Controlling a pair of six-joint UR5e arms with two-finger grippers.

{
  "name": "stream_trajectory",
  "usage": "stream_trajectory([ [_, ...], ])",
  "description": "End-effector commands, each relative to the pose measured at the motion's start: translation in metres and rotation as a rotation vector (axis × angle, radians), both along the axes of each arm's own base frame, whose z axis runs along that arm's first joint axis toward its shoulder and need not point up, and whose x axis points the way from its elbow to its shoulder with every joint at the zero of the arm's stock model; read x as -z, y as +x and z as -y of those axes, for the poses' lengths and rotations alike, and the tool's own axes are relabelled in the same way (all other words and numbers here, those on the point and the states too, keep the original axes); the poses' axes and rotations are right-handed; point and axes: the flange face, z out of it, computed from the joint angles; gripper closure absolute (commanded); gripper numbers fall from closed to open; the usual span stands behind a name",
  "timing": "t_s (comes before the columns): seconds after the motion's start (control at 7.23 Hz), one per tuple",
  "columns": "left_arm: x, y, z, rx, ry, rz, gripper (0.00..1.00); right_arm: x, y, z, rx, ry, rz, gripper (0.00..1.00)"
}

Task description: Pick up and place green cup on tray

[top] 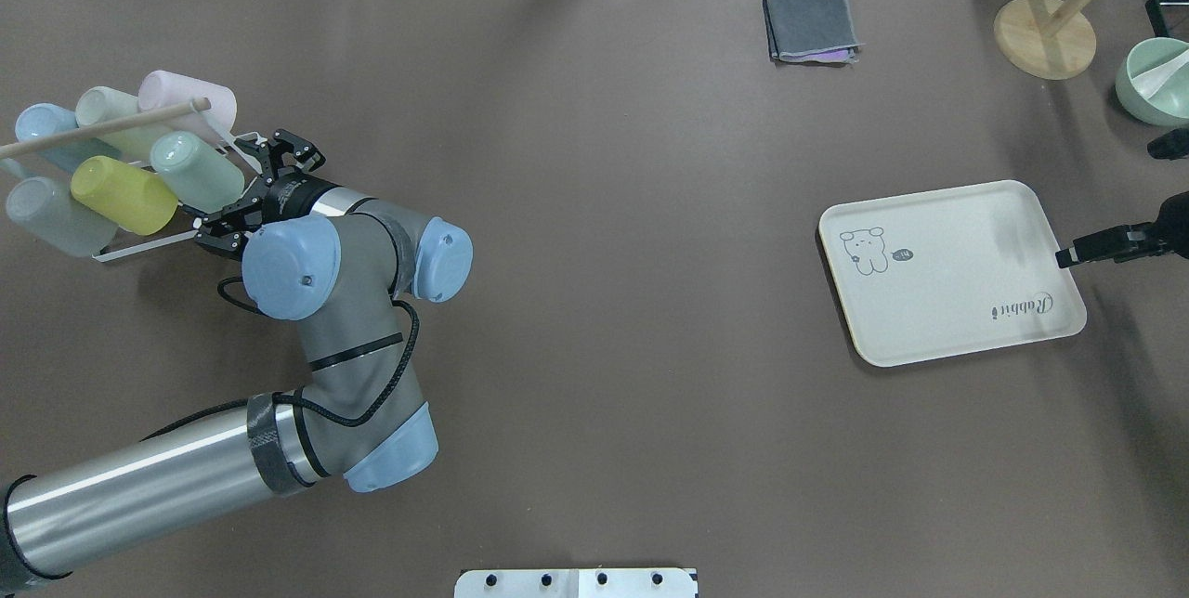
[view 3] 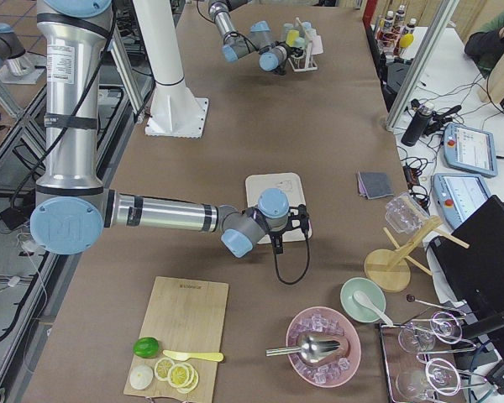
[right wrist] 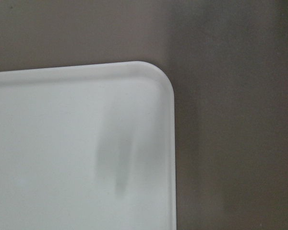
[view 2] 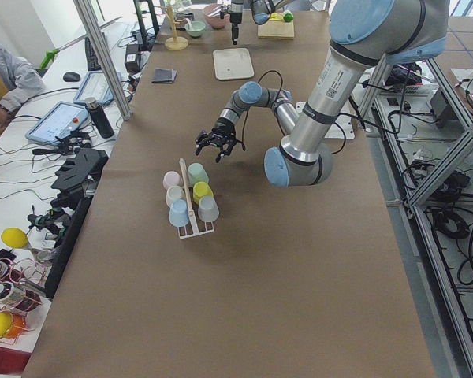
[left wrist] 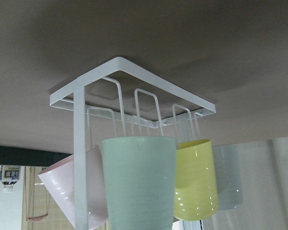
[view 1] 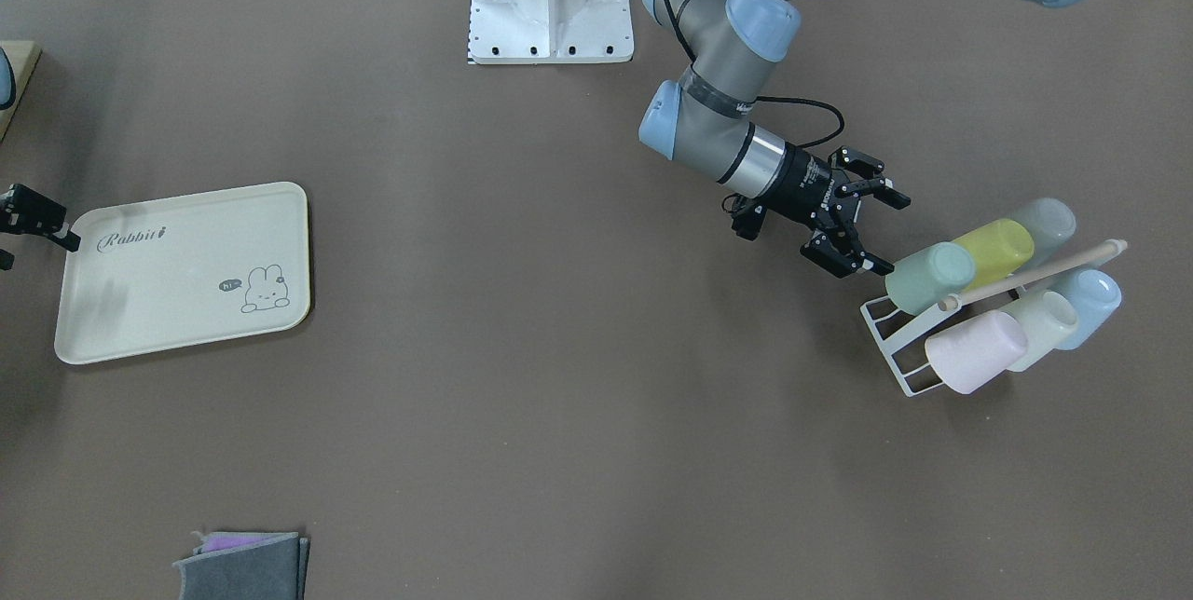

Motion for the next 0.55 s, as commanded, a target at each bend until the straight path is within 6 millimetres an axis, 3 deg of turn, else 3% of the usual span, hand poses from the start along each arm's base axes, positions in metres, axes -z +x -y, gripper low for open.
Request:
stream_trajectory([
  [0.0,-0.013,-0.004,0.003,0.044,0.106,0.03,0.02,-0.01,-0.008,0.004,0.006,-0.023,-0.007,0.09],
  [0.14,-0.023,-0.004,0.001,0.061,0.112,0.041,0.02,-0.007,-0.012,0.012,0.005,-0.021,-0.006,0.2],
  [0.41,-0.041,0.002,0.001,0.097,0.12,0.068,0.02,-0.004,-0.019,0.022,0.01,-0.021,-0.004,0.29],
])
